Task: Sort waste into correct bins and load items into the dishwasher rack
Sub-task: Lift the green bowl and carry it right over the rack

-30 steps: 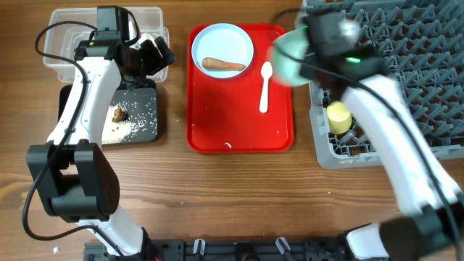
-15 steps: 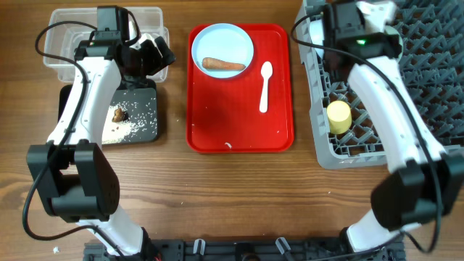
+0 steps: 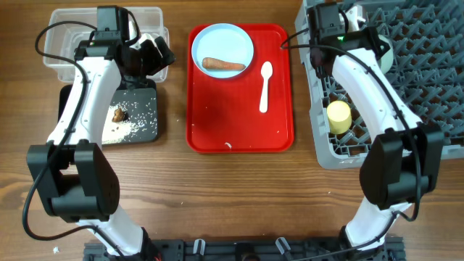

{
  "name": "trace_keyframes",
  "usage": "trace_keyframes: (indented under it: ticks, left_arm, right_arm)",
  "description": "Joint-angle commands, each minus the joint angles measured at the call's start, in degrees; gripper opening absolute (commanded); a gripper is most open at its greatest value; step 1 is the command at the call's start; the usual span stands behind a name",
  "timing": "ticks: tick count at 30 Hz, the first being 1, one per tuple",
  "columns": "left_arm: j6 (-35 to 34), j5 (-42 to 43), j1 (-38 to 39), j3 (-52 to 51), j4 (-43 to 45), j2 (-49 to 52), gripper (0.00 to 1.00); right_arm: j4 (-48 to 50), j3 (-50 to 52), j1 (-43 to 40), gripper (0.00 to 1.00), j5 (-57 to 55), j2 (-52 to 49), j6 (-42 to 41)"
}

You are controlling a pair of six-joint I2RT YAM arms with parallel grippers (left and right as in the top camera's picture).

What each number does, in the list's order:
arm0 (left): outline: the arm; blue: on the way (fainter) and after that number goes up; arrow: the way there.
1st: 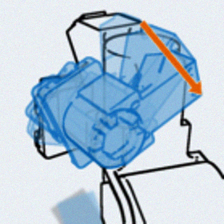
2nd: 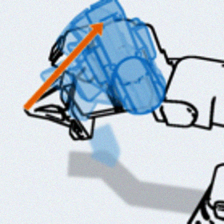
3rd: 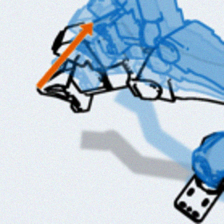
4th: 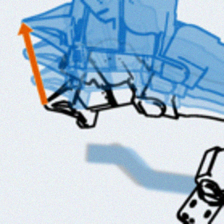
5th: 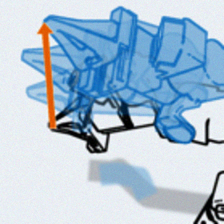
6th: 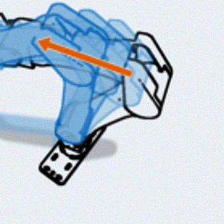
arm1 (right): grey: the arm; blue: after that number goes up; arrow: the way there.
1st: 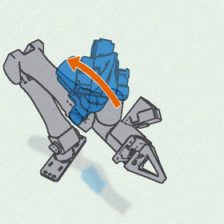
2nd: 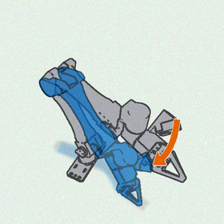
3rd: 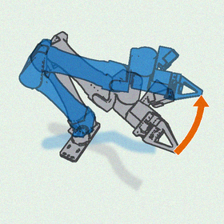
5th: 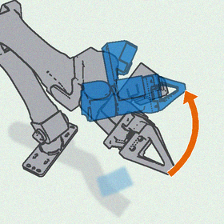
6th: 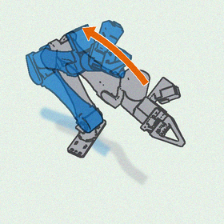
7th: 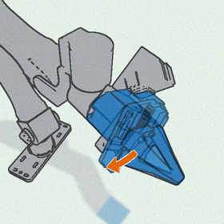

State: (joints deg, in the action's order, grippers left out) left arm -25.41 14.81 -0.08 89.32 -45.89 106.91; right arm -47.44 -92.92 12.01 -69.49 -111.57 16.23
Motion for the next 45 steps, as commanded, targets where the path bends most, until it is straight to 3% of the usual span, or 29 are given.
trace_keyframes:
  ticks: [1, 45]
  left_arm:
    - [0.07, -0.35, -0.20, 0.37, 0.17, -1.16, 1.00]
    - [0.07, -0.35, -0.20, 0.37, 0.17, -1.16, 1.00]
  right_arm:
    - [0.24, 0.04, 1.16, 0.04, 0.57, -1.70, 1.77]
    - [-4.24, 0.04, 1.31, 0.04, 5.22, -1.81, -1.20]
